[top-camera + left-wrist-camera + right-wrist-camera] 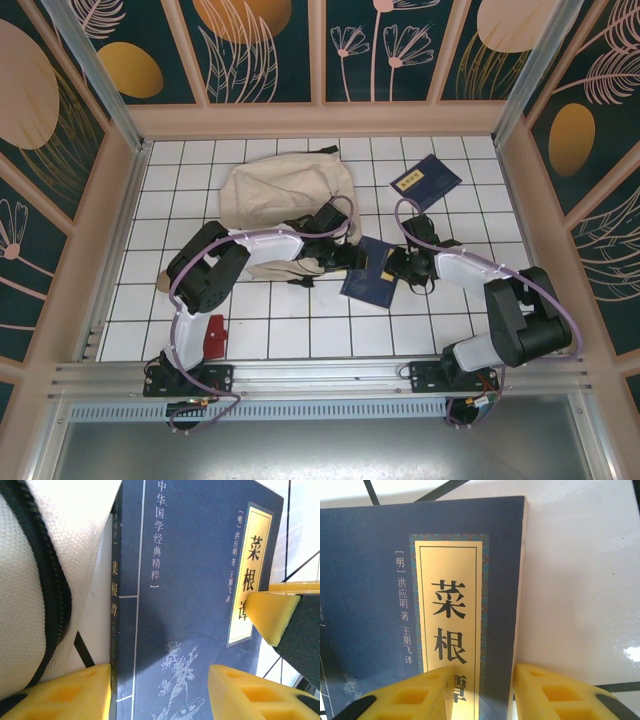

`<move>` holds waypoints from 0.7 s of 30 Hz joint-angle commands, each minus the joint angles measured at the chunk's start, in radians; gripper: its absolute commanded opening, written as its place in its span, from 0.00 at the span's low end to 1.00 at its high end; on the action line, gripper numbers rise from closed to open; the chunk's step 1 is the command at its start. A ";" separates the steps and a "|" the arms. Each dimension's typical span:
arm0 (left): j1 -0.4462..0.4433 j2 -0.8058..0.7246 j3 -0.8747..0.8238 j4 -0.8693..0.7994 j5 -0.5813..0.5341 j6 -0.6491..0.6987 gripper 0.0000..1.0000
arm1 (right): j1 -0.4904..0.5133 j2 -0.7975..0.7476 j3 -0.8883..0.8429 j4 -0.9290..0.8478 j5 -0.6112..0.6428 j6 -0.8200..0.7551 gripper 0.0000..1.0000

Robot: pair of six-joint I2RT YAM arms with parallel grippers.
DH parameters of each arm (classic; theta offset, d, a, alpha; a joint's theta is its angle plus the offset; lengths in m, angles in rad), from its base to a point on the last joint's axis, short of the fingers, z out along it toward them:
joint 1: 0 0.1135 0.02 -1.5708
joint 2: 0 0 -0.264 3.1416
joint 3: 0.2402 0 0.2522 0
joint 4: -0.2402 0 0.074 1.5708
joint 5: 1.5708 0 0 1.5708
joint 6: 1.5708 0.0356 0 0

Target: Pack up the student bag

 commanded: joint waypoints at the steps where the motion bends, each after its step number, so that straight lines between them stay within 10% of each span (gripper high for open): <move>1: -0.039 0.017 0.000 0.172 0.167 -0.042 0.52 | 0.015 0.016 -0.035 0.043 -0.102 0.035 0.36; 21: -0.039 0.034 0.009 0.072 0.033 0.013 0.51 | -0.043 -0.170 -0.026 0.075 -0.278 0.092 0.27</move>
